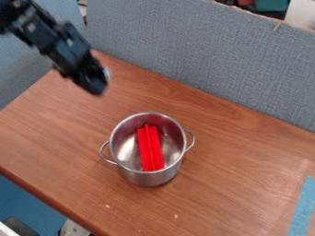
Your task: Put the red object in the metal pot
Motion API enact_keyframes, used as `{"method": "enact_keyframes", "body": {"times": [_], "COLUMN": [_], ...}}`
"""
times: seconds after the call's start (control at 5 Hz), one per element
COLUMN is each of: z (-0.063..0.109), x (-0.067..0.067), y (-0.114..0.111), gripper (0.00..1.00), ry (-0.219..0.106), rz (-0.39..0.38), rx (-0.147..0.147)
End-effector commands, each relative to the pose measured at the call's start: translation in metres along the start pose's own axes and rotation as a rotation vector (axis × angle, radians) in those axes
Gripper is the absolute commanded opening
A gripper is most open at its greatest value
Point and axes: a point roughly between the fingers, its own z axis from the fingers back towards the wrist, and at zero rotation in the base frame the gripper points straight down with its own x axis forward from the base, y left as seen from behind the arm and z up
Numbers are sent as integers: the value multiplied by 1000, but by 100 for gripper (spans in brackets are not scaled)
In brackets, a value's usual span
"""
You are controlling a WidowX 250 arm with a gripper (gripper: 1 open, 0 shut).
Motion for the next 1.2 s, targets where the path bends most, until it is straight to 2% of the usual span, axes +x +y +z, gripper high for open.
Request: {"method": "enact_keyframes", "body": {"times": [0.0, 0.2, 0.4, 0.6, 0.8, 1.0], "z": [7, 6, 13, 24, 17, 3], "x": [-9, -25, -32, -27, -12, 7], "y": [-8, -8, -29, -56, -95, -132], "gripper": [0, 100, 100, 100, 100, 100], "ry": [-102, -51, -141, -183, -102, -6], "rz": [75, -22, 204, 286, 36, -175], "rx": [64, 25, 89, 206, 193, 144]}}
